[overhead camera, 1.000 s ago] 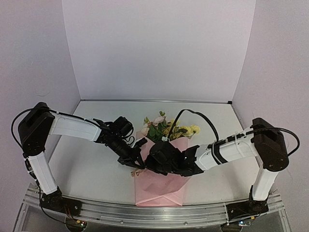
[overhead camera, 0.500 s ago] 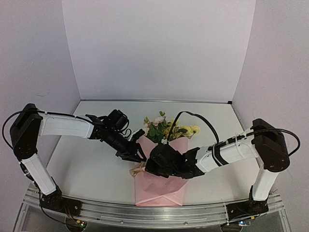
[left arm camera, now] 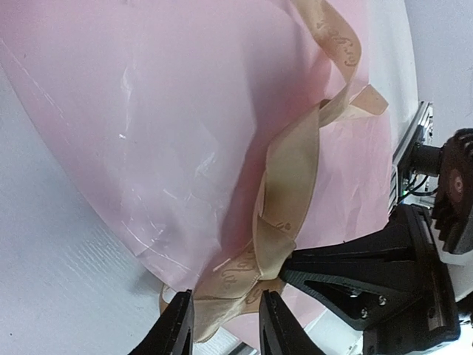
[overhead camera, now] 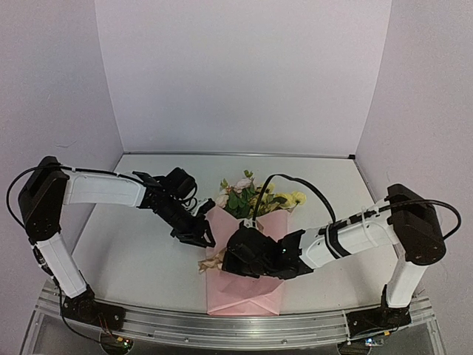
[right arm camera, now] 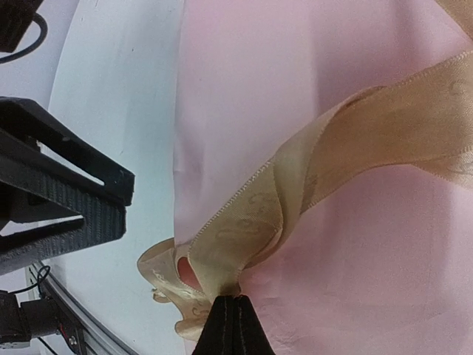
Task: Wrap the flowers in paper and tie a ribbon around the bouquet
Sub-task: Cross the ribbon over the folded bouquet.
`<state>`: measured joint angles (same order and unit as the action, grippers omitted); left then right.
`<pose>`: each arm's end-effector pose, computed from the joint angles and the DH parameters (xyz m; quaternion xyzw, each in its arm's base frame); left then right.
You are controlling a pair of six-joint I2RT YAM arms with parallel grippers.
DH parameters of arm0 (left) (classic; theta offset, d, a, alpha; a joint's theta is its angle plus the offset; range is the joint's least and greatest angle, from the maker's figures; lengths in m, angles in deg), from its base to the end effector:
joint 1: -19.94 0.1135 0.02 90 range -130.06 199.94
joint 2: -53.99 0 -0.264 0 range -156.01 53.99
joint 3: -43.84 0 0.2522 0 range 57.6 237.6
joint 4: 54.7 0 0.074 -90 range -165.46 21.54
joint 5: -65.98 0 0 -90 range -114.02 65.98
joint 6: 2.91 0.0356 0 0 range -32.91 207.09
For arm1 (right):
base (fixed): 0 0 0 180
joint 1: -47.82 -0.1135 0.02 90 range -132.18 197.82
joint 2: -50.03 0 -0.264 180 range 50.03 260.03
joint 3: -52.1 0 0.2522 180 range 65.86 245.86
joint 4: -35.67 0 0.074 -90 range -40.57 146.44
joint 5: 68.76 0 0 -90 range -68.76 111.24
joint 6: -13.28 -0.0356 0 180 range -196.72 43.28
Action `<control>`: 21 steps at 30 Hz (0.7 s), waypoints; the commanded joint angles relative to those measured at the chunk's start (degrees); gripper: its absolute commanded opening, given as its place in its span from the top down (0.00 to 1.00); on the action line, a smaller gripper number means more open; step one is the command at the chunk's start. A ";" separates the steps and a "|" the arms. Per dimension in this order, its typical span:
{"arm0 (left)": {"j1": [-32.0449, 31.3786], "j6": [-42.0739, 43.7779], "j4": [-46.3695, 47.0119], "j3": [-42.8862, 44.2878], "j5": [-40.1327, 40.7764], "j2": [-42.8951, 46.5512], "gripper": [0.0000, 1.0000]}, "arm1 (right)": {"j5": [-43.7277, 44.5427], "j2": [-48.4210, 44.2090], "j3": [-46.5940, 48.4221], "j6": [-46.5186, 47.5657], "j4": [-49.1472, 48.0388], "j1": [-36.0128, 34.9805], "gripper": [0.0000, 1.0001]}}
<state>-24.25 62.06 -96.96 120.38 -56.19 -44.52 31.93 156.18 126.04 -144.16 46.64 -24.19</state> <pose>0.2293 -0.2493 0.1865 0.2168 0.9133 -0.3440 0.0229 0.1256 0.3654 0.1581 0.0006 0.9144 0.3414 0.2173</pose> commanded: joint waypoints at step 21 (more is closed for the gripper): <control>-4.85 5.52 -5.52 7.33 4.56 -6.78 0.72 | 1.85 -1.03 0.82 0.22 0.90 -0.24 1.00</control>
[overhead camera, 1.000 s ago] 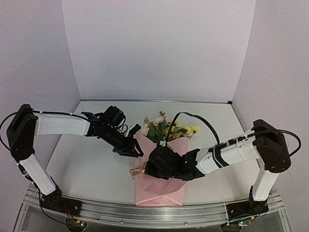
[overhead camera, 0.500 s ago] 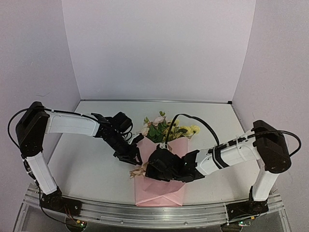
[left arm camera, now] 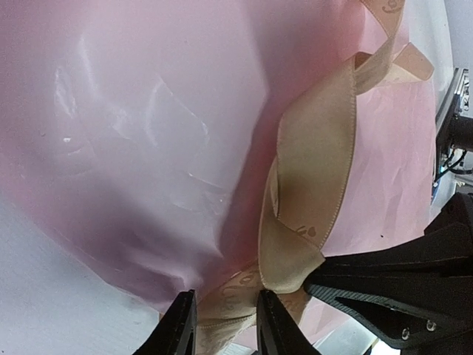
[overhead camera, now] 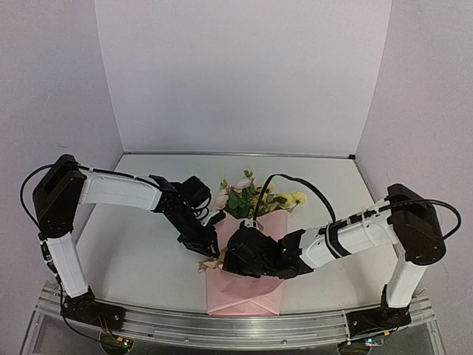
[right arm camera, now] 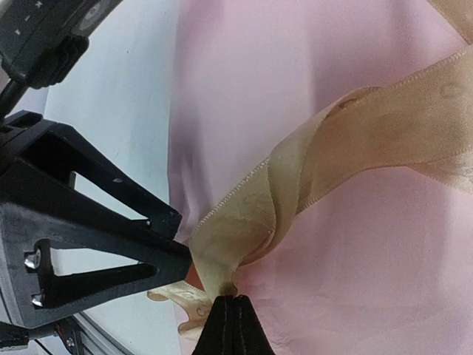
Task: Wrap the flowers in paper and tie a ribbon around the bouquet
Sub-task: Cross the ribbon over the folded bouquet.
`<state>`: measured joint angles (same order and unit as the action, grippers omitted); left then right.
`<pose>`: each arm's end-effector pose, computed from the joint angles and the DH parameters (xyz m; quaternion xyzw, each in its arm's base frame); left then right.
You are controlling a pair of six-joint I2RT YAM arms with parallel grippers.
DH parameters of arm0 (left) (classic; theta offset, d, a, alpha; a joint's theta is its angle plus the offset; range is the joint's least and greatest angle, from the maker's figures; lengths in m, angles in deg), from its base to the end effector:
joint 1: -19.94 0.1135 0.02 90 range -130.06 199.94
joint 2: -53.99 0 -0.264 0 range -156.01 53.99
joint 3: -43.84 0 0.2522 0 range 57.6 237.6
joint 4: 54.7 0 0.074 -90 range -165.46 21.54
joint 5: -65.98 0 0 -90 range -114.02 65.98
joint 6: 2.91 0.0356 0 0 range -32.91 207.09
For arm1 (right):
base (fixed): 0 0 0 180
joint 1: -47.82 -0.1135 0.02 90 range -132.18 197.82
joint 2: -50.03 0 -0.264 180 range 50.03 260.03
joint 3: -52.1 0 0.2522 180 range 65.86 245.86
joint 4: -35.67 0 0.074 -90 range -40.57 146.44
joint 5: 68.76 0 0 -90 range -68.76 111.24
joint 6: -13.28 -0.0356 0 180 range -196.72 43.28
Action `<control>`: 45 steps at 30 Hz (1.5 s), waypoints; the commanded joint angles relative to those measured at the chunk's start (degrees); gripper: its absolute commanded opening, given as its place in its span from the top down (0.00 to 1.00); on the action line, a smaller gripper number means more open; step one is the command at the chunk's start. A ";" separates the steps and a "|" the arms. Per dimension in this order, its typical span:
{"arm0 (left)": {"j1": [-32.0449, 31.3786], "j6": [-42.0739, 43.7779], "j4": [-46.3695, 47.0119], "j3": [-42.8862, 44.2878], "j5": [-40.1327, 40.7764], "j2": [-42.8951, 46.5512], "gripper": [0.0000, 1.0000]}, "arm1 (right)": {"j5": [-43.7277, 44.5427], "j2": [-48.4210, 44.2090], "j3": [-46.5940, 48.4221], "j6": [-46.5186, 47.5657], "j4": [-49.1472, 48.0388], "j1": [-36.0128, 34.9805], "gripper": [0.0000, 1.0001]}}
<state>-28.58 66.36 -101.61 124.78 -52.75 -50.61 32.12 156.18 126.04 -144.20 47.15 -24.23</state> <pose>0.2207 -0.2755 0.1685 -0.2699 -0.9168 0.2941 0.0044 0.1252 0.3648 0.1574 0.0008 0.9161 0.3371 0.2172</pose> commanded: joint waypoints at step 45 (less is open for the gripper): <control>4.05 6.00 -4.25 7.18 12.86 3.24 1.00 | 4.23 -6.00 4.08 4.30 9.48 0.09 0.66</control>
<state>-24.38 69.38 -103.19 129.71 -40.19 -49.55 33.96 155.00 127.79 -141.77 54.30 -24.72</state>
